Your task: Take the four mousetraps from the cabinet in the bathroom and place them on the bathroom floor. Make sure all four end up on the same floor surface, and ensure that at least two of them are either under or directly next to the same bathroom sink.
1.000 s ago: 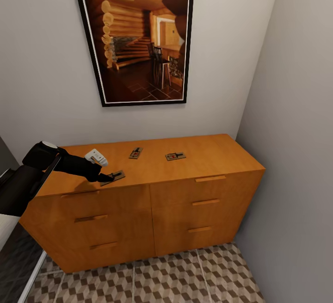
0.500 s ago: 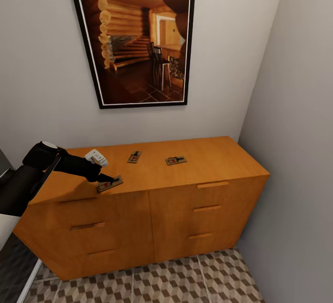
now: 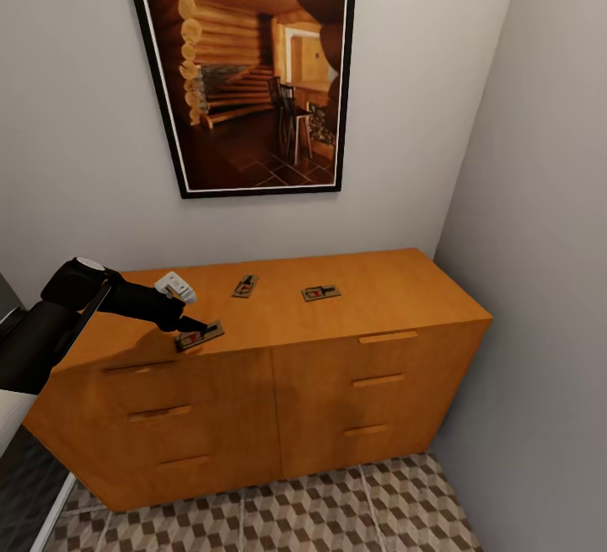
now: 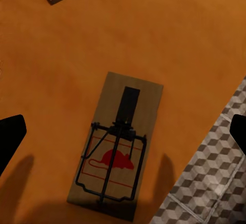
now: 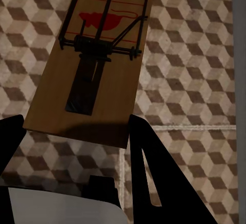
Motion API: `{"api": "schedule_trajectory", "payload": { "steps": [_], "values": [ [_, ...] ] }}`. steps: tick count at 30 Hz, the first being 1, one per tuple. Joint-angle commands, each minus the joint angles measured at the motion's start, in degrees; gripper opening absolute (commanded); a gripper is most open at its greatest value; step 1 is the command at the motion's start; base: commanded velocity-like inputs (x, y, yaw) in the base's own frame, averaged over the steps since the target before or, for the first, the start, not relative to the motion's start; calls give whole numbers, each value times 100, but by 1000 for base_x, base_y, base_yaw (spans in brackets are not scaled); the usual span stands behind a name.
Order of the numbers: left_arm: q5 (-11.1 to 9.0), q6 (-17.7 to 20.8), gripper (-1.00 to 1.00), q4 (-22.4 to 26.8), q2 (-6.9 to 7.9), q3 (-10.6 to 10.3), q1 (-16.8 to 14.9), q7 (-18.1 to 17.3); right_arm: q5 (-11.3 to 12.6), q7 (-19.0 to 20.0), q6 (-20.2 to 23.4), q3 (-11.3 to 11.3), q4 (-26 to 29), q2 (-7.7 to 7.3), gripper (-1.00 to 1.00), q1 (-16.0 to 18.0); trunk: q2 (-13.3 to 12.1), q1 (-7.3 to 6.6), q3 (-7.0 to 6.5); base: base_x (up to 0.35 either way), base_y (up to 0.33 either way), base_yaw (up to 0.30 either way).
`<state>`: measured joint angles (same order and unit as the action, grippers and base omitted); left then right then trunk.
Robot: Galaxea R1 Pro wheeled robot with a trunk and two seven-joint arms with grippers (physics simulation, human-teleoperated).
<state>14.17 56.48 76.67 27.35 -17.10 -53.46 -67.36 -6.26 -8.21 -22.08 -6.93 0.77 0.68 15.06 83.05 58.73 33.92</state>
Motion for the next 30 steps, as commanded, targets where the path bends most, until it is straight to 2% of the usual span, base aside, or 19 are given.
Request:
{"api": "schedule_trajectory", "payload": {
  "steps": [1,17,25,30],
  "values": [
    [58,39,100,4,4,-4,-6,-58,-39,-40,-6,-29,-6,2,-100,5,3,0,6,0,0,0],
    [70,38,100,-73,14,-4,-6,-58,-39,-43,-6,-29,-6,2,-100,3,3,0,6,0,0,0],
    [255,38,100,-125,51,-4,2,-58,-41,-42,-6,-28,-6,3,-100,2,3,0,6,0,0,0],
    [294,38,100,-133,57,-4,2,-58,-38,-41,-6,-33,-6,3,-100,4,3,0,6,0,0,0]
  ]
}}
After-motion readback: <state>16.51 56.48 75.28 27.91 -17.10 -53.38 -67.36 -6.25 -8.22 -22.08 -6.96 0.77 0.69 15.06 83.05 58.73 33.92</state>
